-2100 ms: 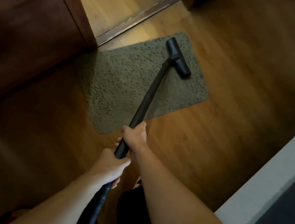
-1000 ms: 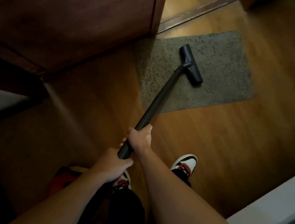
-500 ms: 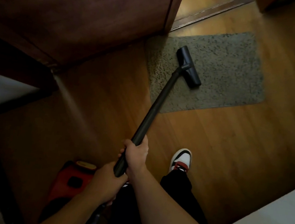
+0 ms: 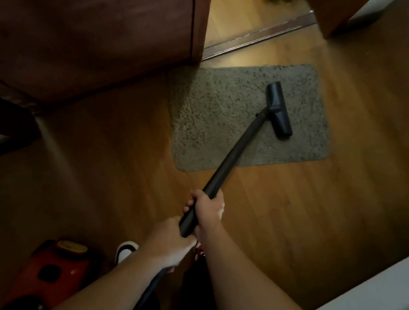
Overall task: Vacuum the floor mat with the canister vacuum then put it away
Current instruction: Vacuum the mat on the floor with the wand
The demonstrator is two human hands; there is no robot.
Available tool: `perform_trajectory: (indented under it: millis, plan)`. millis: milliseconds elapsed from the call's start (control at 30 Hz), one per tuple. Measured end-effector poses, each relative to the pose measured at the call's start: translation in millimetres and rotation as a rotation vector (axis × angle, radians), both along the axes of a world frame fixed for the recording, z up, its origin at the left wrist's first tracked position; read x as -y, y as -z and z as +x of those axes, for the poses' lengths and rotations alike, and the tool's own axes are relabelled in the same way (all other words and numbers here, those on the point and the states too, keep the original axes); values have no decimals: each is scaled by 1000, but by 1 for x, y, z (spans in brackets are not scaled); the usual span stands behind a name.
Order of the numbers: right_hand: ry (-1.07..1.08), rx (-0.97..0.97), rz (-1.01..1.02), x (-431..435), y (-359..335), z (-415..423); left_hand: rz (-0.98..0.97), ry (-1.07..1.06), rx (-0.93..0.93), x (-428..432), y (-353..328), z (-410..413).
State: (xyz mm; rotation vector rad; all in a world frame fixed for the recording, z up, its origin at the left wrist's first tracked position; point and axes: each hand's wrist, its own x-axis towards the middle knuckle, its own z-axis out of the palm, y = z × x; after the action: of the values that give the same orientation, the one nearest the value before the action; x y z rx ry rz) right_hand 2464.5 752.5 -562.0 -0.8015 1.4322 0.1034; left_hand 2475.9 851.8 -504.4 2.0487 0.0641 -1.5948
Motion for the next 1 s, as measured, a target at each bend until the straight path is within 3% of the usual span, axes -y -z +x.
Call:
perform_trajectory:
  millis: [500, 733, 1000]
  plan:
    - [60, -29, -46, 133, 9, -21, 40, 80, -10, 135, 10, -16]
    - [26, -44, -45, 115, -1, -15, 31, -7, -27, 114, 3, -15]
    - [-94, -24, -26, 31, -3, -2, 19, -121, -76, 33, -10, -9]
